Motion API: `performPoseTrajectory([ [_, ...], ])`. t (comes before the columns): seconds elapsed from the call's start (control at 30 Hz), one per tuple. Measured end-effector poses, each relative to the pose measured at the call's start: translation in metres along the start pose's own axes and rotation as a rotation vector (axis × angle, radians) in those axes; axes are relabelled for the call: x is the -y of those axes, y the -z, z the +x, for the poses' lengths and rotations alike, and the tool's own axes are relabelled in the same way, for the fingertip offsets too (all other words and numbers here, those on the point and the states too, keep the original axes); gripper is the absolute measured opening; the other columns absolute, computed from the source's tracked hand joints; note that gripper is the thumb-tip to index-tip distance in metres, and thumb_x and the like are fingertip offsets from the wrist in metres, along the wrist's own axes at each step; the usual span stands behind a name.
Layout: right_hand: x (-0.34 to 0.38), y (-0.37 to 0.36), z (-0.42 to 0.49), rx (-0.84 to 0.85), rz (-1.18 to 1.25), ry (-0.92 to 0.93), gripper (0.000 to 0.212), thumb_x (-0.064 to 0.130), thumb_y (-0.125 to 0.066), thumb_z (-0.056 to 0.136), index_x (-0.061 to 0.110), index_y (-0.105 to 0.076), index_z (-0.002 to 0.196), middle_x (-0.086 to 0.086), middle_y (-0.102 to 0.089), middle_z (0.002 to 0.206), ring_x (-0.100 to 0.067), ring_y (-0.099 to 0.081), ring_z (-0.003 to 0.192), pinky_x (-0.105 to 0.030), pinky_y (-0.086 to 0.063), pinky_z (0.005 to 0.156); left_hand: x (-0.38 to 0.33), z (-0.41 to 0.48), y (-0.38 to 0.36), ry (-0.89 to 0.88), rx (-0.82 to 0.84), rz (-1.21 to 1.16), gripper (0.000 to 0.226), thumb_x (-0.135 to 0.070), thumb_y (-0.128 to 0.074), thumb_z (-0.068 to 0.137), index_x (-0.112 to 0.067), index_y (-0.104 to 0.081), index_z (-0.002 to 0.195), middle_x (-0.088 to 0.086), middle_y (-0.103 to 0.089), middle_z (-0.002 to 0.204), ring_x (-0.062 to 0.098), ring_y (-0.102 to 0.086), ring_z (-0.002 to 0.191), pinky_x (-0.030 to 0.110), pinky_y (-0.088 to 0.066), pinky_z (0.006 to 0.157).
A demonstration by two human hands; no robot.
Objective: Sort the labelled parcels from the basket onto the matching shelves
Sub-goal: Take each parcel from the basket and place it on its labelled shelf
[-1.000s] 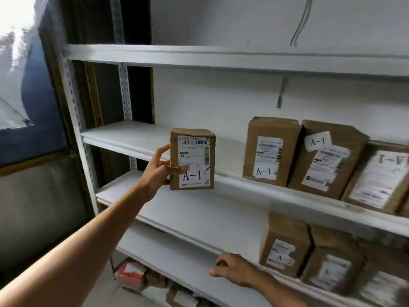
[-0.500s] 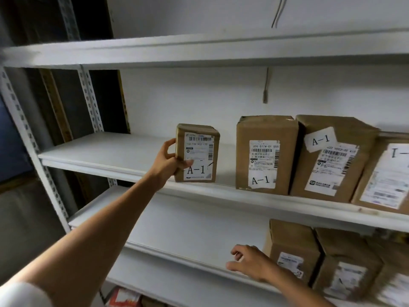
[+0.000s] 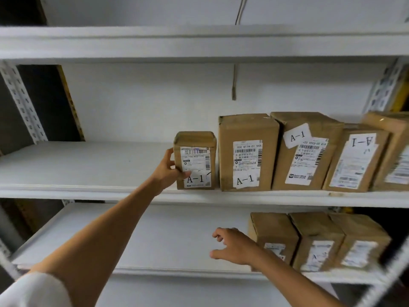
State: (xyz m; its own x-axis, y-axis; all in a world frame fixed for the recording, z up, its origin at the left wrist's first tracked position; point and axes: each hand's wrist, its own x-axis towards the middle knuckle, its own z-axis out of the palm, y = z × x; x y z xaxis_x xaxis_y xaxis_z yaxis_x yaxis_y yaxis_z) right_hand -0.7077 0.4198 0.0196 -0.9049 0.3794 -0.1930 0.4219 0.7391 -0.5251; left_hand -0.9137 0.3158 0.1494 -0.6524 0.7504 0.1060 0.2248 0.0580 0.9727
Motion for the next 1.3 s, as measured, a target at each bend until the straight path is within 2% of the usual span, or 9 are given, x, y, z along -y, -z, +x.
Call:
performPoseTrajectory([
  [0.1, 0.012, 0.003, 0.001, -0.02, -0.015, -0.006, 0.066, 0.048, -0.063, 0.084, 0.019, -0.042, 0.139, -0.003, -0.049, 0.139, -0.017, -0.051, 0.121, -0.031, -0.045, 0.096, 0.005, 0.006, -0.004, -0.016, -0.001, 0.045, 0.068, 0.008, -0.071, 0.075, -0.016, -0.041, 0.132, 0.019, -0.062, 0.112, 0.033, -0.063, 0.103, 0.05, -0.054, 0.088],
  [0.17, 0.016, 0.003, 0.001, -0.029, -0.022, -0.015, 0.066, 0.048, -0.064, 0.084, 0.019, -0.042, 0.139, -0.003, -0.049, 0.139, -0.018, -0.052, 0.121, -0.033, -0.046, 0.096, 0.006, 0.007, -0.005, -0.031, 0.003, 0.073, 0.07, 0.002, -0.074, 0.076, -0.016, -0.04, 0.134, 0.015, -0.062, 0.111, 0.032, -0.063, 0.103, 0.049, -0.055, 0.087],
  [0.3, 0.022, 0.003, -0.001, -0.032, -0.043, -0.024, 0.066, 0.047, -0.064, 0.085, 0.019, -0.041, 0.14, -0.002, -0.049, 0.14, -0.018, -0.052, 0.121, -0.032, -0.046, 0.096, 0.007, 0.003, -0.006, -0.074, -0.026, 0.193, 0.066, -0.011, -0.076, 0.078, -0.015, -0.04, 0.133, 0.004, -0.06, 0.109, 0.02, -0.061, 0.096, 0.02, -0.053, 0.066],
  [0.37, 0.025, 0.004, -0.002, -0.036, -0.053, -0.024, 0.066, 0.046, -0.064, 0.085, 0.018, -0.041, 0.14, -0.002, -0.049, 0.14, -0.019, -0.051, 0.122, -0.031, -0.045, 0.097, 0.007, 0.0, -0.005, -0.08, -0.068, 0.231, 0.065, -0.013, -0.078, 0.077, -0.011, -0.043, 0.131, 0.003, -0.06, 0.108, 0.018, -0.061, 0.094, 0.013, -0.05, 0.057],
  [0.57, 0.027, 0.0, -0.008, -0.025, -0.078, -0.038, 0.067, 0.046, -0.064, 0.085, 0.017, -0.041, 0.14, -0.005, -0.049, 0.139, -0.021, -0.051, 0.122, -0.032, -0.046, 0.095, 0.001, -0.004, -0.007, -0.074, -0.088, 0.331, 0.06, -0.011, -0.075, 0.08, -0.007, -0.043, 0.131, 0.012, -0.06, 0.126, 0.026, -0.06, 0.109, 0.025, -0.051, 0.074],
  [0.8, 0.022, -0.006, -0.018, -0.002, -0.094, -0.059, 0.067, 0.047, -0.064, 0.084, 0.018, -0.041, 0.14, -0.004, -0.049, 0.139, -0.021, -0.052, 0.12, -0.031, -0.045, 0.093, 0.007, -0.009, -0.011, -0.071, -0.116, 0.305, 0.066, -0.007, -0.075, 0.079, -0.005, -0.041, 0.135, 0.011, -0.058, 0.127, 0.019, -0.058, 0.103, 0.012, -0.049, 0.049],
  [0.97, 0.013, -0.022, -0.023, 0.055, -0.116, -0.101, 0.068, 0.046, -0.065, 0.083, 0.019, -0.041, 0.14, -0.005, -0.047, 0.138, -0.021, -0.052, 0.119, -0.031, -0.044, 0.093, 0.017, -0.019, -0.003, -0.017, -0.179, 0.356, 0.082, -0.02, -0.081, 0.075, -0.006, -0.035, 0.141, 0.012, -0.054, 0.131, 0.027, -0.055, 0.116, 0.029, -0.048, 0.082],
  [1.17, 0.018, -0.043, -0.02, 0.14, -0.173, -0.079, 0.069, 0.047, -0.065, 0.083, 0.017, -0.04, 0.14, -0.006, -0.047, 0.138, -0.022, -0.05, 0.12, -0.032, -0.044, 0.094, 0.035, -0.047, 0.02, -0.023, -0.256, 0.367, 0.061, -0.018, -0.079, 0.077, -0.008, -0.048, 0.129, 0.009, -0.059, 0.117, 0.019, -0.059, 0.096, 0.027, -0.046, 0.073],
  [1.3, 0.04, -0.049, -0.003, 0.198, -0.246, 0.007, 0.068, 0.047, -0.063, 0.084, 0.018, -0.039, 0.141, -0.004, -0.047, 0.138, -0.021, -0.05, 0.12, -0.031, -0.044, 0.095, 0.056, -0.087, 0.051, -0.004, -0.267, 0.566, 0.044, -0.017, -0.079, 0.076, -0.01, -0.058, 0.115, 0.006, -0.063, 0.102, 0.021, -0.062, 0.089, 0.033, -0.053, 0.079],
])
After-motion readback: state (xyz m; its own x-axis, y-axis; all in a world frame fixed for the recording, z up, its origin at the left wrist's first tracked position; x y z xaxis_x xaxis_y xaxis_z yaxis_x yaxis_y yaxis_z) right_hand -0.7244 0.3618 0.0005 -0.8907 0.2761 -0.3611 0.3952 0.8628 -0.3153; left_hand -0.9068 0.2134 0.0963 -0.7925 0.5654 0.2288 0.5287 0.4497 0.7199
